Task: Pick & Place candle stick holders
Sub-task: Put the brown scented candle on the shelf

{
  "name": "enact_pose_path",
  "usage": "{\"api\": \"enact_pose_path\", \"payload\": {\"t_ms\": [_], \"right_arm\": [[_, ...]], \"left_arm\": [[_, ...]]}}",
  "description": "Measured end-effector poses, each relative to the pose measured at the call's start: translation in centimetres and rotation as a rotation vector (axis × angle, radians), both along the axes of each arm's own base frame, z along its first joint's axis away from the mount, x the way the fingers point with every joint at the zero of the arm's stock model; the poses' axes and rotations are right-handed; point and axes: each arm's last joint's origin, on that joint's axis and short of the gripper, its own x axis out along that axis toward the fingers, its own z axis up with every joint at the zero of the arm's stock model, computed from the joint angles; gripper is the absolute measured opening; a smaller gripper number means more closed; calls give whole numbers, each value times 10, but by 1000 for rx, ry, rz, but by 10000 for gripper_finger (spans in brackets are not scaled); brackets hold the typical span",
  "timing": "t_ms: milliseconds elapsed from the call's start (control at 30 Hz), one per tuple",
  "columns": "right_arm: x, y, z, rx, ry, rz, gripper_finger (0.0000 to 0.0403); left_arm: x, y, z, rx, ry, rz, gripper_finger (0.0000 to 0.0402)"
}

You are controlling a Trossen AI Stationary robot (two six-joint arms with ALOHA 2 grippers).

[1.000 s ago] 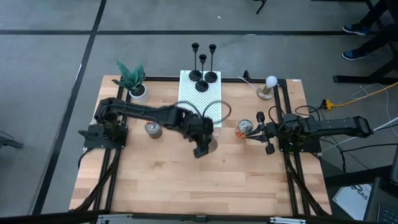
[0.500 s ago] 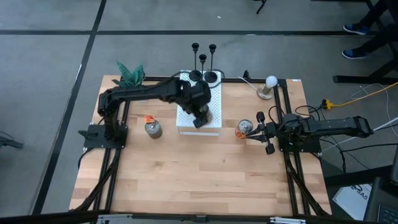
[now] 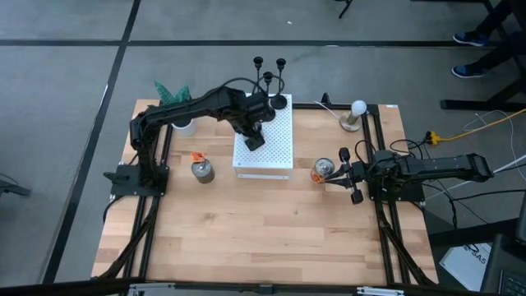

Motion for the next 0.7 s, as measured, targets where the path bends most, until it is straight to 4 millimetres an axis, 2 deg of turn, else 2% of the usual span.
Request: {"api": "enact_pose_path", "payload": {"t_ms": [133,267,700], "right_arm": [[0,0,0,0,0,0,39],[0,0,0,0,0,0,39],[0,0,0,0,0,0,39]], "left_arm": [[-3,8,0,56,17,38,348],[-5,14,0,25,9,42,355],[-5,16,0,30,10,46,357]]}}
